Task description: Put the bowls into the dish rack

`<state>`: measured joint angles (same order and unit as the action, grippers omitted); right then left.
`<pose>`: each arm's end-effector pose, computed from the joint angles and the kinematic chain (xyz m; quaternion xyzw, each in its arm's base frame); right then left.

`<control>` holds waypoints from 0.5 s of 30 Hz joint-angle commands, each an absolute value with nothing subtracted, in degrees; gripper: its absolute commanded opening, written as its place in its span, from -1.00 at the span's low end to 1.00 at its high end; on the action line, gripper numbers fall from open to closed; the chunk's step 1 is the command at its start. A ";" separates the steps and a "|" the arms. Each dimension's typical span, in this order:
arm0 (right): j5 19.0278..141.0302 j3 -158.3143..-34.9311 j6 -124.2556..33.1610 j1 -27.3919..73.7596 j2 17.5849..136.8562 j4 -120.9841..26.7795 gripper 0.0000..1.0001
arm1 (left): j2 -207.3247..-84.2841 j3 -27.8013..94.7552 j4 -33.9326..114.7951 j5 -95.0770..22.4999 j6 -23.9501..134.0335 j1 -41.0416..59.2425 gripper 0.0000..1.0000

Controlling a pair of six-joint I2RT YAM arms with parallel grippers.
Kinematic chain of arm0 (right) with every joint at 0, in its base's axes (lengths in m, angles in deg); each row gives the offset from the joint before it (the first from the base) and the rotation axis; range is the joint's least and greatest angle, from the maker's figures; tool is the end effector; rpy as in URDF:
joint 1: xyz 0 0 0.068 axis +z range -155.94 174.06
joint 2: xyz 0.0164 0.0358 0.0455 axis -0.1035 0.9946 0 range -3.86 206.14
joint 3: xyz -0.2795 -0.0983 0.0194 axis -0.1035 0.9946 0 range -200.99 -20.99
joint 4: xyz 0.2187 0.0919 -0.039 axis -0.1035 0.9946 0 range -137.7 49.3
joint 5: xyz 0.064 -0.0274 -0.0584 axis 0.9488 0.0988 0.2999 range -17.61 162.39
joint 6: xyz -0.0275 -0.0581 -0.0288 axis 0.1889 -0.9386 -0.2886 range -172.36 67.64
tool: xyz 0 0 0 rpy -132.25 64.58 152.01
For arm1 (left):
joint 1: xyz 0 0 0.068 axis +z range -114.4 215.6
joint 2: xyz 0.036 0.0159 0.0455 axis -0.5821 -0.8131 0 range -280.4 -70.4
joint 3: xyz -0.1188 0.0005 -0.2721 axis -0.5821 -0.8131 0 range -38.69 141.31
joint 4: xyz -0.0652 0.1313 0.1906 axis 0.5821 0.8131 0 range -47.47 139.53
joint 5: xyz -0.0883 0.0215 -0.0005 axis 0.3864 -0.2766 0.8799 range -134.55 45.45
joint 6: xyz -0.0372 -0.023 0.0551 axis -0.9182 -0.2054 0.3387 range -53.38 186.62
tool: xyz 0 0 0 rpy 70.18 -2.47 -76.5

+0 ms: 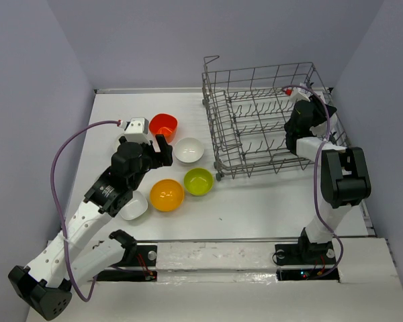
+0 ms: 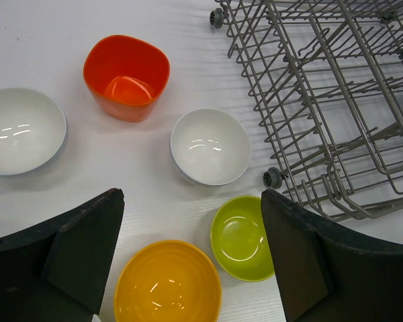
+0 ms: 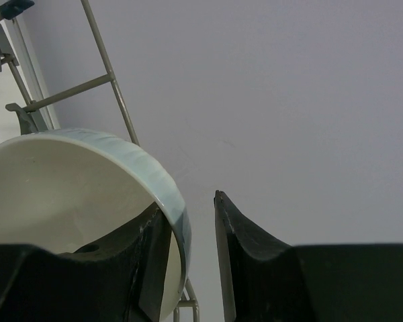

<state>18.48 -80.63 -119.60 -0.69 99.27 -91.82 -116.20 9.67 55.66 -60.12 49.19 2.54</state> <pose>0.3988 -0.0102 0.2865 -0.1106 0.6961 -0.5996 0.3791 0.1471 -0.0772 0.3668 0.0178 0.7668 -0.1758 0.6171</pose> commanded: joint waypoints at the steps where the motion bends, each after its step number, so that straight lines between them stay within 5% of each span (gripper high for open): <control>1: 19.39 -76.97 -118.46 1.18 104.60 -94.37 -0.22 | -115.75 9.47 54.49 -61.42 49.92 2.20 0.84; 15: 19.83 -77.85 -115.21 2.76 106.79 -90.06 -0.09 | -115.84 9.56 54.49 -61.60 49.92 2.20 0.84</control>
